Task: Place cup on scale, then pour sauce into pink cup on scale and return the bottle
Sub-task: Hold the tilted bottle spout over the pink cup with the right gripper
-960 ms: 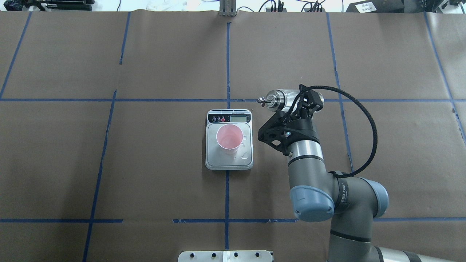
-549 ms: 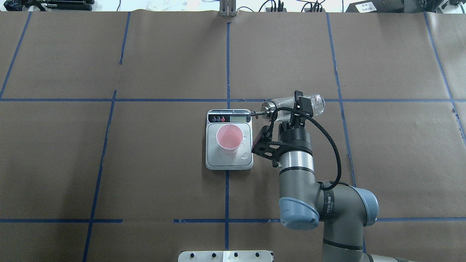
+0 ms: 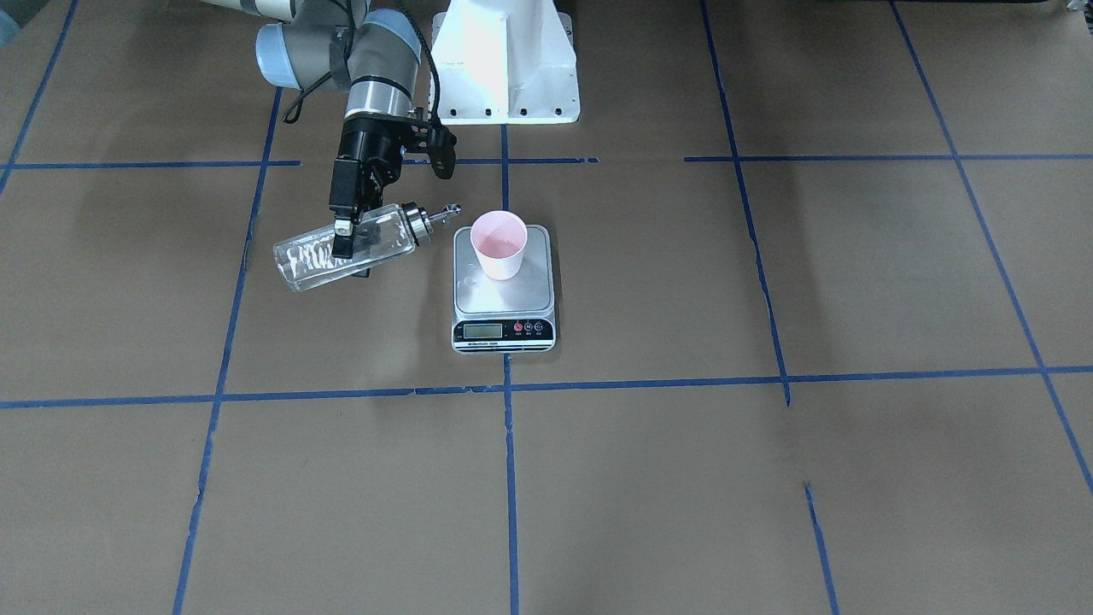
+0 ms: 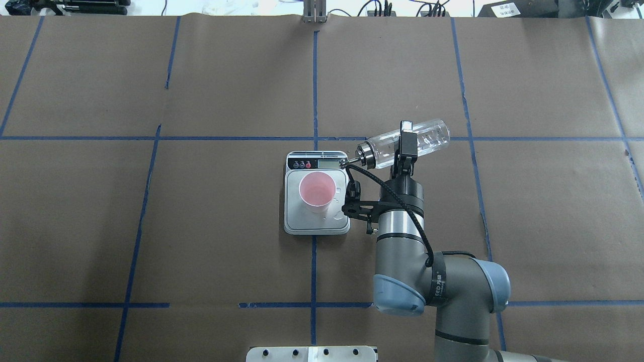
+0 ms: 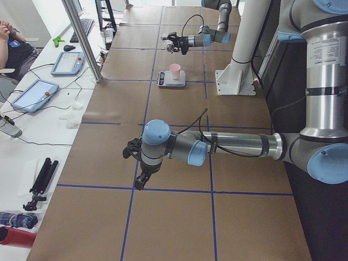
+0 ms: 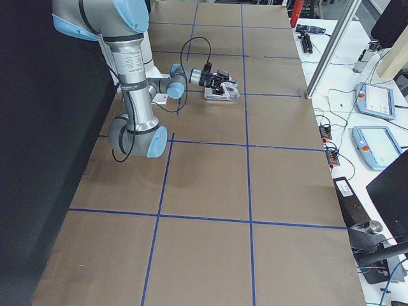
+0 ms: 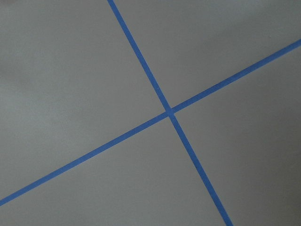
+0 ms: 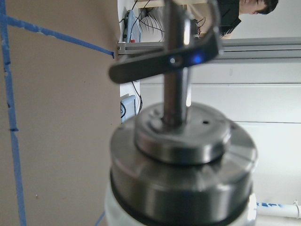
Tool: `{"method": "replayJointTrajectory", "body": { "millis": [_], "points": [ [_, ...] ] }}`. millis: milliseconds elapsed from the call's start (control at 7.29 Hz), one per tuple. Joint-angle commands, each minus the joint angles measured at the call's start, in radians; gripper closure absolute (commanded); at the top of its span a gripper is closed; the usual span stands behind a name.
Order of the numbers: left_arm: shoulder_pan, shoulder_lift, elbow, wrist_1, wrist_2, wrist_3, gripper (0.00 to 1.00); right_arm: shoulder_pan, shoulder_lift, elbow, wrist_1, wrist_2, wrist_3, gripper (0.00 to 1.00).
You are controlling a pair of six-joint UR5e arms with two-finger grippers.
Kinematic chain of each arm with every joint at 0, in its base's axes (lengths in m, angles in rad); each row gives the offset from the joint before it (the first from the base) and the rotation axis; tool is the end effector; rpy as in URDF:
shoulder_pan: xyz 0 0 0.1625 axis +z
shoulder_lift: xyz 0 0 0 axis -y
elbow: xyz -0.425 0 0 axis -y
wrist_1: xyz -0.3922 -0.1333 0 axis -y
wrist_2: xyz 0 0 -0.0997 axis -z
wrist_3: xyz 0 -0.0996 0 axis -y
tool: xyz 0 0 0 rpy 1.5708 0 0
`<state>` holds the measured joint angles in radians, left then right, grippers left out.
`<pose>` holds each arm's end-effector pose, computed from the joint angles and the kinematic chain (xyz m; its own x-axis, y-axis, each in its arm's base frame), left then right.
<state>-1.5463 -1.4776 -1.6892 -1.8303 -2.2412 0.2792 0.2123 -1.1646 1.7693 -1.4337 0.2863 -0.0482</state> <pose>-0.0599 -0.4717 0.6227 0.7424 0.4506 -0.4958 -0.2373 0.8689 0.4343 -0.5218 -0.3466 0.2833 0.6575 -0.1468 -0.7390 0.7533 0.1484 0.6408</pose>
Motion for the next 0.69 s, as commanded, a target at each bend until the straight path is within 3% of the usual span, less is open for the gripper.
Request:
{"method": "replayJointTrajectory", "body": {
  "millis": [0, 549],
  "points": [
    [0.0, -0.003, 0.009, -0.001, 0.0, 0.0, 0.0, -0.007, 0.023, -0.019, -0.059, -0.041, -0.004, 1.0],
    [0.002, -0.006, 0.016, -0.001, -0.001, 0.0, 0.0, -0.008, 0.04, -0.056, -0.059, -0.075, -0.05, 1.0]
  ]
}}
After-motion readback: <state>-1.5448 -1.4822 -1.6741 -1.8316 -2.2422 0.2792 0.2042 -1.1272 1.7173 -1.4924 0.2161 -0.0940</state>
